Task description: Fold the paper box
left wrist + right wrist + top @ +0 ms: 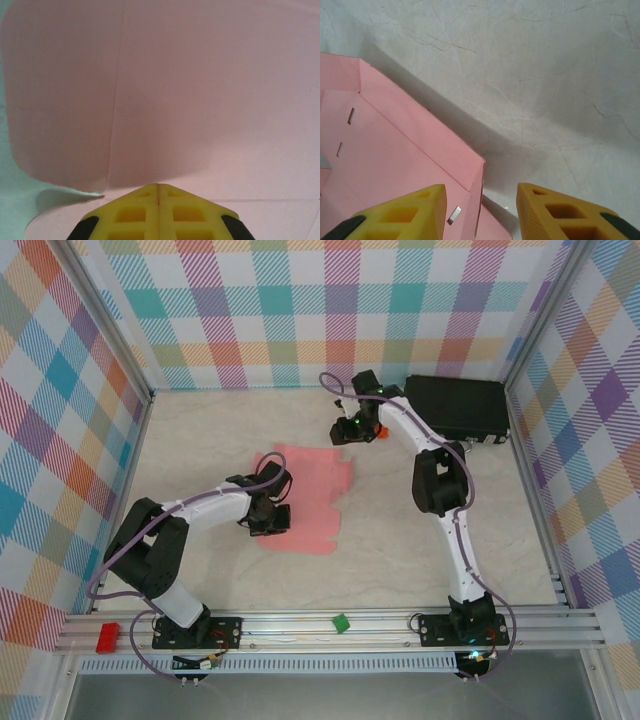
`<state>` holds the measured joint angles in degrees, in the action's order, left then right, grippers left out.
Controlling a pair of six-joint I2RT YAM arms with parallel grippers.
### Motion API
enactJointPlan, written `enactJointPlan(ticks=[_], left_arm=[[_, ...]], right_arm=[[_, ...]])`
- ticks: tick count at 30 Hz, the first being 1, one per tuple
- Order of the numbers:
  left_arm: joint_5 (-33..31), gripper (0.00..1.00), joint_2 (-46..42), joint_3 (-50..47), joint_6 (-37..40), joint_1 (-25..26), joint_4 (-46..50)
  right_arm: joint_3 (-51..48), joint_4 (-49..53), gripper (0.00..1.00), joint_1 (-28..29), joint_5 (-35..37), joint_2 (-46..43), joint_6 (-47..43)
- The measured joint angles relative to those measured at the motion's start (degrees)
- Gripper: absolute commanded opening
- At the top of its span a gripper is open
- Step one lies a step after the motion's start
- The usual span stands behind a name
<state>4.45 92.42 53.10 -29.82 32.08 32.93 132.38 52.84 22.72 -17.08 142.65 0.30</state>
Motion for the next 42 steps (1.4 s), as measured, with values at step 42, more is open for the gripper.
enactJointPlan(ticks=[42], left_arm=[[-6.08, 0.0, 2.78, 1.6, 6.21, 0.17, 2.08]], right_arm=[[-35.47, -9.75, 0.47, -0.57, 5.66, -22.95, 5.2]])
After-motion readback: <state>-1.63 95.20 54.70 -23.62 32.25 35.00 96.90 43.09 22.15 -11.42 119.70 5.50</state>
